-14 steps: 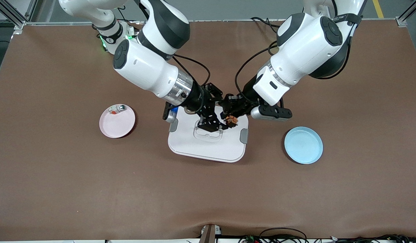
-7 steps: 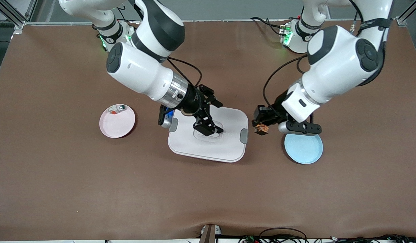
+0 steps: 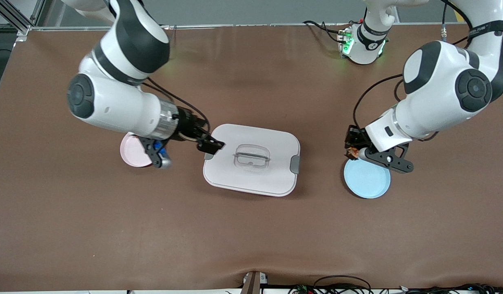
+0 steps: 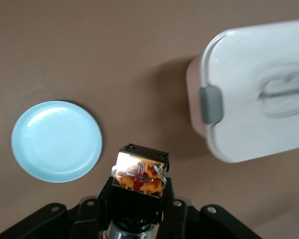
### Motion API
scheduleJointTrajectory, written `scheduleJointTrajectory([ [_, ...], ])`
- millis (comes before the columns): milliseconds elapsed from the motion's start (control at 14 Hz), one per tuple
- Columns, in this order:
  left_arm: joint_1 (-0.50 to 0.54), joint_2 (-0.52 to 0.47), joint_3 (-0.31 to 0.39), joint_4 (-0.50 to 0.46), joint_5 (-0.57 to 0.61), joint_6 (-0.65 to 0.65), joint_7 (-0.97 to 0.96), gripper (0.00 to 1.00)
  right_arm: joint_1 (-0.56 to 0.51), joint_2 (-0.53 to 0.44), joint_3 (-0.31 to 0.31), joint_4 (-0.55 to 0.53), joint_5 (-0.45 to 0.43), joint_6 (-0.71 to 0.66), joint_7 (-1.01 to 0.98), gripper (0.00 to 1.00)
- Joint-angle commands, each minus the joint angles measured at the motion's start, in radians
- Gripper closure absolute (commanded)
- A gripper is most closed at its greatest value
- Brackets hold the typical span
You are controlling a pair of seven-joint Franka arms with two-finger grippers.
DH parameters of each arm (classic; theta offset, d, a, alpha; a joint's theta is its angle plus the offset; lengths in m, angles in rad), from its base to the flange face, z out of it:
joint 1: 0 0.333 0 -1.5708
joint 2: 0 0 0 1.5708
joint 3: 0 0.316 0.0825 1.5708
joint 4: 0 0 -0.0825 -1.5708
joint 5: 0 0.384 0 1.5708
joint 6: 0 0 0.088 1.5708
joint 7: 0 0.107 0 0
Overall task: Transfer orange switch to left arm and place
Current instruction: 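Move the switch with the left gripper over the light-blue plate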
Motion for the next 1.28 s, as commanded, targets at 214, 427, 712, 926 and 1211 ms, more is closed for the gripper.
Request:
scheduleJointTrajectory([
  [214, 0.064, -0.027, -0.005, -0.107, 0.100, -0.006, 0.294, 1.00, -0.065, -0.041, 0.012, -0.018, -0.280, -0.160, -0.381, 0.00],
  [427, 0.095, -0.018, -0.005, -0.173, 0.126, 0.080, 0.457, 1.00, -0.165, -0.041, 0.012, -0.021, -0.338, -0.258, -0.659, 0.00],
  [712, 0.148, -0.016, -0.005, -0.295, 0.126, 0.261, 0.696, 1.00, -0.283, -0.058, 0.014, -0.024, -0.446, -0.362, -0.929, 0.00],
  [926, 0.167, -0.004, -0.005, -0.379, 0.126, 0.407, 0.898, 1.00, -0.346, -0.119, 0.014, -0.059, -0.463, -0.364, -1.009, 0.00],
  [1211, 0.185, 0.016, -0.005, -0.451, 0.126, 0.534, 1.063, 1.00, -0.429, -0.241, 0.015, -0.180, -0.455, -0.245, -1.121, 0.00],
])
